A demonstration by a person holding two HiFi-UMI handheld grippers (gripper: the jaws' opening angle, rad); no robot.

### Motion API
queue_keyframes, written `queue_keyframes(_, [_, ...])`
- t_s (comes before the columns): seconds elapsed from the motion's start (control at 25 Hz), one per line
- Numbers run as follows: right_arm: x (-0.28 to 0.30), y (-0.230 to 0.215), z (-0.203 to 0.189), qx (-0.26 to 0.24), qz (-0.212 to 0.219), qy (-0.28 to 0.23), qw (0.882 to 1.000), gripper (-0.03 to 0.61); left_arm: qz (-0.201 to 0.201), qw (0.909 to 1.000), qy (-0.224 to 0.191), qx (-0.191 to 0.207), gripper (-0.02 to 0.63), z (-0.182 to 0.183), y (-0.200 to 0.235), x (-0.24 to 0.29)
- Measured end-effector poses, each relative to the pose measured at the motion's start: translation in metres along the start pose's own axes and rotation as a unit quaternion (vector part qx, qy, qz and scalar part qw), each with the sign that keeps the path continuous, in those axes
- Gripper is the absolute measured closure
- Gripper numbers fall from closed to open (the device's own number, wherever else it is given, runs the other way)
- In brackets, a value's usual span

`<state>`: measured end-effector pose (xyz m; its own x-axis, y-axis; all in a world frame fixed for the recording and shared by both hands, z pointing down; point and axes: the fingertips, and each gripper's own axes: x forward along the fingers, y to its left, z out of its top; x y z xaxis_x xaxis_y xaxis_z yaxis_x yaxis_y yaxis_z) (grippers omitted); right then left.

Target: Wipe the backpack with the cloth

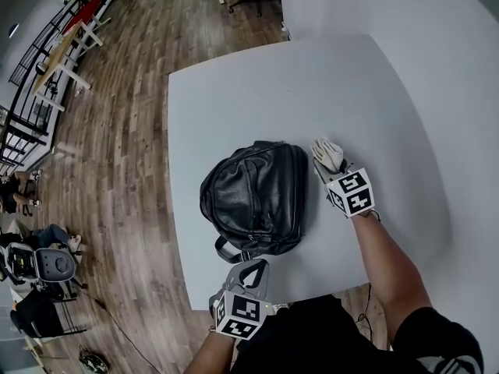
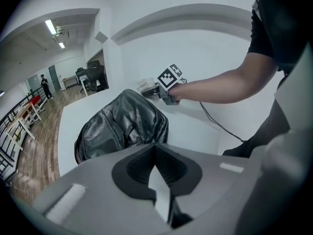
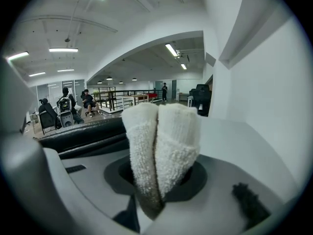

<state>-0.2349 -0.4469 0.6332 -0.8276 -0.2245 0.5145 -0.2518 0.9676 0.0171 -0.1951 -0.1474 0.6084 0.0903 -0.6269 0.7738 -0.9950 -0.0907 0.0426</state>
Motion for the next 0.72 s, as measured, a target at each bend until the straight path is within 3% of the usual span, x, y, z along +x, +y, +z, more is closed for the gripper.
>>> queue_keyframes(0.72, [-0.008, 0.027, -0.002, -0.042, 0.024, 0.003, 0.999, 0.480, 0.020, 0.9996, -0.014, -0.017, 0.606, -0.011, -0.009, -0.007])
